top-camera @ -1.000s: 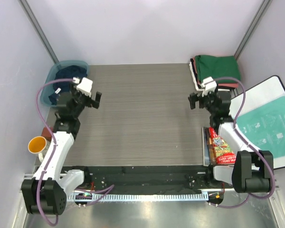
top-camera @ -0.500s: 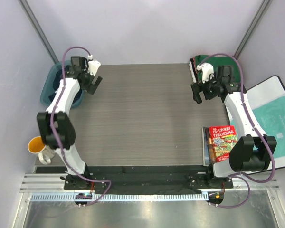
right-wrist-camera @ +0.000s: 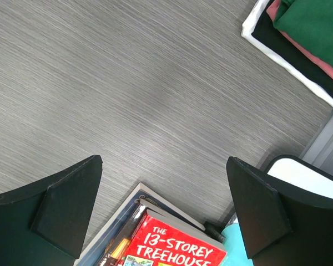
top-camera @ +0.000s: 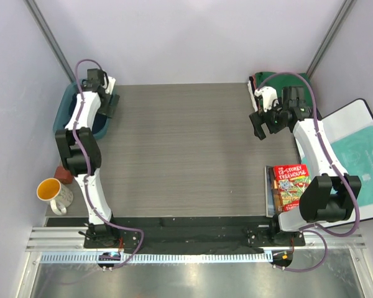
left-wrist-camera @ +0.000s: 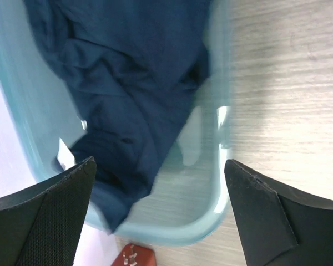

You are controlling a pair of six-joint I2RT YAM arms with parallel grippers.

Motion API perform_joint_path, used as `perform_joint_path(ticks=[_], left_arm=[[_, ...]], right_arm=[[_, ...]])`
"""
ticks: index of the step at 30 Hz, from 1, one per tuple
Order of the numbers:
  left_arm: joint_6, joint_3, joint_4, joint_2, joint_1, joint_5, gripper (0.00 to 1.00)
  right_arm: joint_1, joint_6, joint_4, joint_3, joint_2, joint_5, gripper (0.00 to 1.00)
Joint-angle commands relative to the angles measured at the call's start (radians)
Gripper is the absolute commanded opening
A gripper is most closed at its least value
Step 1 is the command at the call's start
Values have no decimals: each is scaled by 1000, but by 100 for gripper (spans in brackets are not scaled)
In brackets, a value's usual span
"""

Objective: Fold and stack the t-shirts
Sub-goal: Grab the tshirt from the pile

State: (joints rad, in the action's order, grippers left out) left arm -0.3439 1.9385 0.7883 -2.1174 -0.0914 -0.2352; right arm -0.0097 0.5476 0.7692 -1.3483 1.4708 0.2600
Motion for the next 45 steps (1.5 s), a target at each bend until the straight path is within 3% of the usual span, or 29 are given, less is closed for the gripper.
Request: perform_joint_path(ticks=[1, 3, 6, 11, 20, 26, 28, 31, 32, 34, 35, 41, 45], left_arm=[[31, -21, -87, 80, -27, -52, 96], [34, -62, -104, 118, -39, 81, 96], [25, -133, -107, 146, -36, 154, 96], [55, -174, -191, 128, -54, 48, 96], [111, -33, -198, -33, -65, -13, 95], [117, -22, -215, -98, -65, -108, 91], [108, -29, -228, -108, -67, -134, 84], [92, -44, -250, -116, -67, -138, 65], [89, -44, -251, -121, -67, -138, 45], [86, -39, -248, -128, -68, -141, 18], [88, -39, -247, -127, -67, -142, 0], [120, -88, -262, -18, -67, -73, 0], [134, -156, -357, 98, -67, -67, 0]], right_arm=[[-4, 18, -1, -26, 0, -19, 100], [-4, 20, 1, -37, 13, -24, 100], [-4, 26, 1, -57, 32, -34, 100], [-3, 23, 1, -81, 60, -38, 100], [7, 32, 31, -121, 112, -42, 99], [10, 54, 70, -143, 126, -59, 100], [10, 54, 74, -144, 128, -71, 100], [46, 46, 76, -150, 132, -76, 99], [50, 45, 77, -150, 134, -76, 99], [62, 43, 77, -150, 134, -82, 99], [65, 46, 78, -149, 134, -87, 99], [79, 55, 78, -149, 135, -111, 99], [85, 61, 81, -150, 138, -122, 99]])
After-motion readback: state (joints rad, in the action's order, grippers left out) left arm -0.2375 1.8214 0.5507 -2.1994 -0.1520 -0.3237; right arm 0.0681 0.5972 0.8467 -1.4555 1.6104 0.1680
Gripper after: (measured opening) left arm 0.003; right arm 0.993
